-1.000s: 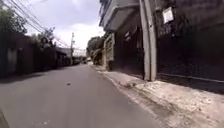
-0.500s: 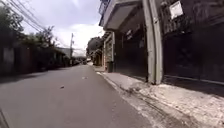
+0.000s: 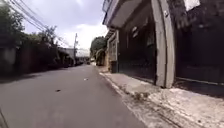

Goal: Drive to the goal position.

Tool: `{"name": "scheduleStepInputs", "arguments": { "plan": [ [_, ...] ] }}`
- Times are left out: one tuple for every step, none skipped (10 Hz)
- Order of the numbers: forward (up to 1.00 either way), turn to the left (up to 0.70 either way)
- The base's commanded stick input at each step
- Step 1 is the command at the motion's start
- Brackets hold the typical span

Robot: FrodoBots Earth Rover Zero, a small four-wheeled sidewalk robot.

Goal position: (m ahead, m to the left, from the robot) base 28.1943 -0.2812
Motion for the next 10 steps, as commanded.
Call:
{"name": "scheduleStepInputs", "arguments": {
  "plan": [
    [0.7,0.01],
    [0.7,0.01],
    [0.7,0.01],
    [0.7,0.01],
    [0.7,0.01],
    [0.7,0.01],
    [0.7,0.01],
    [0.7,0.01],
    [0.7,0.16],
    [0.7,0.36]
  ]
}}
